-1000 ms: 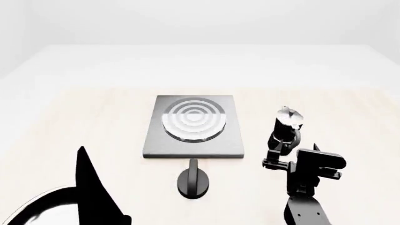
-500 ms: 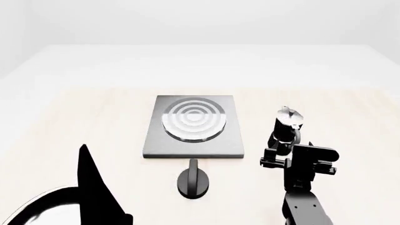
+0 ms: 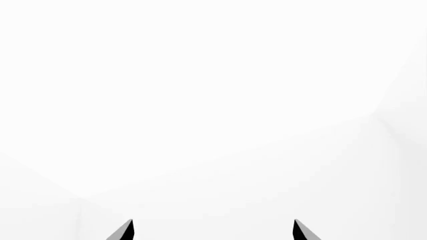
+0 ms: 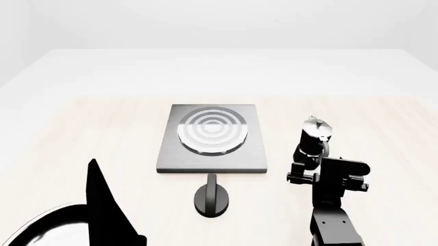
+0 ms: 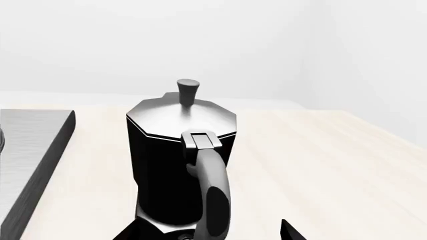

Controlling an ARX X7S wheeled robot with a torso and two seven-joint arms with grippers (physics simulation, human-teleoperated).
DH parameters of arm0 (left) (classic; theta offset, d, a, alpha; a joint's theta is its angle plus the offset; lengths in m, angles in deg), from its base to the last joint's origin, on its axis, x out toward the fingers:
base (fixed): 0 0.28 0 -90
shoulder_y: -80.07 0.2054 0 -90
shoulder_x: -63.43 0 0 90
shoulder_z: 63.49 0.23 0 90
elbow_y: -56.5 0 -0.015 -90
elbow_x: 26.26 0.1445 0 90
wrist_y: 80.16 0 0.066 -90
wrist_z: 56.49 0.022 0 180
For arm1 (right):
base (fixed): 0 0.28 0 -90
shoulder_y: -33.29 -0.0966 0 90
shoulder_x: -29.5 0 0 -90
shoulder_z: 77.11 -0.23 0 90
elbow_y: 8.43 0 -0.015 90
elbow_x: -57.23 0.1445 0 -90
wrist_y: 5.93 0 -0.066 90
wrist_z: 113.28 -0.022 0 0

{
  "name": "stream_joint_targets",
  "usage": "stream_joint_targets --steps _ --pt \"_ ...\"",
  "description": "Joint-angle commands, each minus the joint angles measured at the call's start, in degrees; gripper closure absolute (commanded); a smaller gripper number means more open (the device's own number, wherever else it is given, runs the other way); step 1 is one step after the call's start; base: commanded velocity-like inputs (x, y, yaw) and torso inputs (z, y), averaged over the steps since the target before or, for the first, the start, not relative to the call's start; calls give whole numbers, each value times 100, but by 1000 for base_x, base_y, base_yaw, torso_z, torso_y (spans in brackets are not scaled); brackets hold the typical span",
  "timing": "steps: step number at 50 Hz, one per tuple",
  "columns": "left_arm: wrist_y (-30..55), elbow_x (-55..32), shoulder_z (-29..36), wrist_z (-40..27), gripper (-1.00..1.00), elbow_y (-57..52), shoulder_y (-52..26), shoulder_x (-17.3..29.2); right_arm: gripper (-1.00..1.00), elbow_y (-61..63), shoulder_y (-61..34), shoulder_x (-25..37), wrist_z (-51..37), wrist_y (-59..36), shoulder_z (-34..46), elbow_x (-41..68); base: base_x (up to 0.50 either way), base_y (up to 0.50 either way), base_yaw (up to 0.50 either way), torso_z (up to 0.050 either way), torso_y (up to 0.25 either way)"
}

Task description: Turn on the stove and put the moka pot on it.

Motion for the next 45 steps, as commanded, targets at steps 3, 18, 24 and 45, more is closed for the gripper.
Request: stream_joint_targets --steps 3,18,24,45 --pt "64 26 44 11 -100 0 -33 0 -100 -367 -240 -1 15 18 -8 -11 0 0 0 0 0" --pt "164 30 89 44 -100 0 -102 1 100 -47 -4 24 -11 346 -18 -8 0 0 0 0 0" --pt "135 10 74 37 -100 0 -73 0 100 1602 516 236 -204 -494 48 63 0 0 0 0 0" --pt "180 -4 87 20 -100 0 -78 2 100 3661 397 298 -512 -1577 517 -284 0 0 0 0 1"
